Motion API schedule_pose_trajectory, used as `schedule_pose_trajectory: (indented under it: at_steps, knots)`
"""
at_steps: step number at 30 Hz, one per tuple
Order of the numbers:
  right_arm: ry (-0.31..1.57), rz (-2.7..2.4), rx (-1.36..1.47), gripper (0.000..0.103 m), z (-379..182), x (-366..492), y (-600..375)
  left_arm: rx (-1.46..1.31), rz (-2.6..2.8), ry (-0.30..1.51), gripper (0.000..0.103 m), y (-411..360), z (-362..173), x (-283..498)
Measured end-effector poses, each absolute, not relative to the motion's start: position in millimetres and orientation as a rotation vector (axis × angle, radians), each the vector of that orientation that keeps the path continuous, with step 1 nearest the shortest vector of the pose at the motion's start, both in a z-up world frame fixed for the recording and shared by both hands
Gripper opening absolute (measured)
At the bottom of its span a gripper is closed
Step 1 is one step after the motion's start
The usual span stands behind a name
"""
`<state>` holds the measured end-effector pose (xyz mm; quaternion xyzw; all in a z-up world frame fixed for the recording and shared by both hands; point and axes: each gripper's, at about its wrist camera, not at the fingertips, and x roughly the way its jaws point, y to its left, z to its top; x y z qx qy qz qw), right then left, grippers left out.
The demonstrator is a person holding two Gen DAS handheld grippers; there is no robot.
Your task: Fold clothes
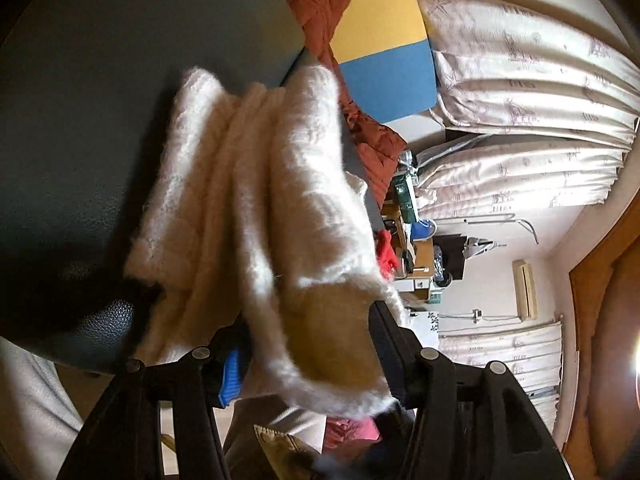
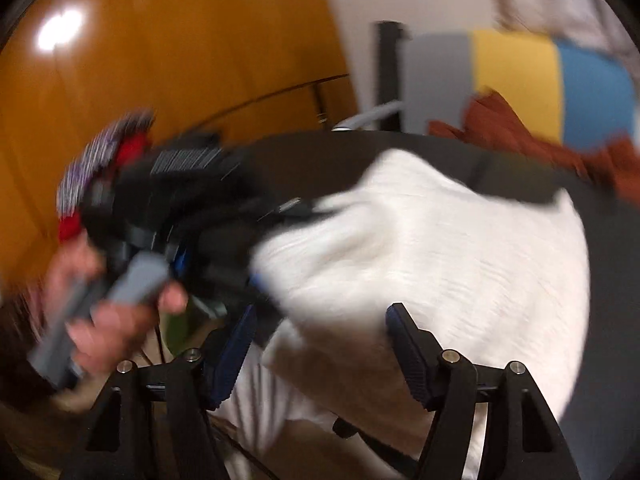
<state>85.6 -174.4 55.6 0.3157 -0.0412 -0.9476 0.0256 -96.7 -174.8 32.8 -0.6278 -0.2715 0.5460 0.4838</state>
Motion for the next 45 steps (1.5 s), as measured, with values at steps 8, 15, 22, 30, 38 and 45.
schedule_pose_trajectory:
  at_steps: [8, 15, 22, 30, 38, 45]
  knots:
    - [0.268, -2.828, 1.051, 0.082, 39, 61, -214, -1.543, 1.375, -0.514, 0.059, -157, 56, -94]
    - [0.153, -2.798, 1.011, 0.082, 39, 67, -206, -1.630, 1.528, -0.316, 0.058, -130, 52, -91]
    - [-0.589, -2.693, 0.846, 0.078, 47, 119, -132, -1.474, 1.549, -0.428, 0.020, -144, 54, -88]
    - [-1.616, -2.426, 0.701, 0.067, -26, 179, -28, -1.504, 1.319, -0.776, 0.018, -148, 42, -100]
    - [-2.219, -2.150, 0.427, 0.015, -94, 206, 4, -1.421, 1.304, -0.737, 0.014, -168, 55, -78]
    - [-2.088, -2.323, 0.591, 0.015, -86, 210, 12, -1.535, 1.533, -0.532, 0.013, -193, -8, -54]
